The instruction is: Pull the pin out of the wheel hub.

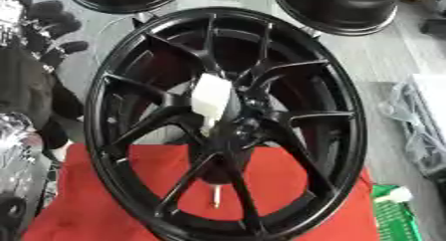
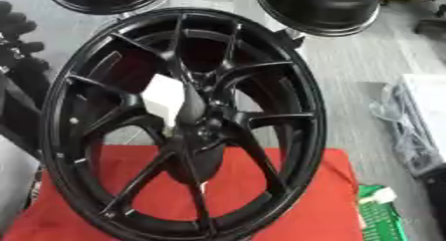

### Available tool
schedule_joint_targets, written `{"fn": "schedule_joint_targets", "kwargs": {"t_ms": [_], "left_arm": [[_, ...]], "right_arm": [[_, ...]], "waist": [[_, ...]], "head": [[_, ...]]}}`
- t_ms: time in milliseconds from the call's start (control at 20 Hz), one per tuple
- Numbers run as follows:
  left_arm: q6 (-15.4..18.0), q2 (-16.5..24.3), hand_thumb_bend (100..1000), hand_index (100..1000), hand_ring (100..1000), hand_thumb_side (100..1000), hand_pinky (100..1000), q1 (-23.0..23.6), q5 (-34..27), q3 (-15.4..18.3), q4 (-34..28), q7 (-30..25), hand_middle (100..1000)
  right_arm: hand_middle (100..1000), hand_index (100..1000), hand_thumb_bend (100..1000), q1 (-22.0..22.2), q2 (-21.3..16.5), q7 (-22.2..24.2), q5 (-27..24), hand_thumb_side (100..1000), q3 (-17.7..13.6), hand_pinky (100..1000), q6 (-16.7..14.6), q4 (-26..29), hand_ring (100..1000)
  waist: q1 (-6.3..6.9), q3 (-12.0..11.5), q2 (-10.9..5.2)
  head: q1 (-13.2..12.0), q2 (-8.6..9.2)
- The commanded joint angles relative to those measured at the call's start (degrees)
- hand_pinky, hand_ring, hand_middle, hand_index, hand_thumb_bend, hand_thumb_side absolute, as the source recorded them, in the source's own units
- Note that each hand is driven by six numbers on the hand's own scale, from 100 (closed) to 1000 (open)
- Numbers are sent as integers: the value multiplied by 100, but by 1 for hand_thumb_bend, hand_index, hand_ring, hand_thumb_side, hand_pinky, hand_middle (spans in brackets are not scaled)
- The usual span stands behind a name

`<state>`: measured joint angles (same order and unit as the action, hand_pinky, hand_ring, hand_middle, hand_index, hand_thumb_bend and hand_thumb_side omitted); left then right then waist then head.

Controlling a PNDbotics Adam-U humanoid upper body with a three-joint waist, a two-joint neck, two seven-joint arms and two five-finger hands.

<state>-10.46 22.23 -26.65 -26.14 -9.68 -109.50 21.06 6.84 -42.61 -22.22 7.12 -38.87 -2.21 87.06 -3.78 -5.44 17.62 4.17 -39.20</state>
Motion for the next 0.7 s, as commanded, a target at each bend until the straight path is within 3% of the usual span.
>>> {"fn": "schedule_joint_targets", "kwargs": {"t_ms": [50, 200, 350, 600, 700], "left_arm": [[-13, 85, 137, 687, 752, 728, 688, -72, 2, 6, -87, -13, 611], [-22, 61, 137, 687, 752, 726, 688, -91, -6, -21, -98, -42, 610], [-30, 30, 136, 687, 753, 727, 688, -106, -11, -43, -106, -66, 610], [-26, -29, 131, 687, 755, 721, 687, -133, -9, -71, -124, -106, 610], [-21, -57, 129, 687, 756, 722, 686, -147, -7, -83, -140, -126, 610]], "right_arm": [[691, 786, 100, -252, -319, -409, -803, 523, 181, 787, -52, 422, 763], [648, 754, 100, -643, -398, -514, -1704, 523, 570, 761, -117, 685, 724], [641, 748, 100, -1137, -419, -231, -2495, 530, 969, 761, -164, 906, 717], [626, 736, 100, -2055, -144, 242, -3337, 564, 1440, 743, -42, 1065, 697], [633, 741, 100, -2352, 26, 408, -3385, 571, 1585, 746, 116, 1015, 703]], "waist": [[0, -13, -144], [13, -50, -152], [34, -93, -150], [91, -163, -144], [120, -198, -135]], "head": [[31, -16], [69, -18], [104, -24], [159, -41], [186, -40]]}}
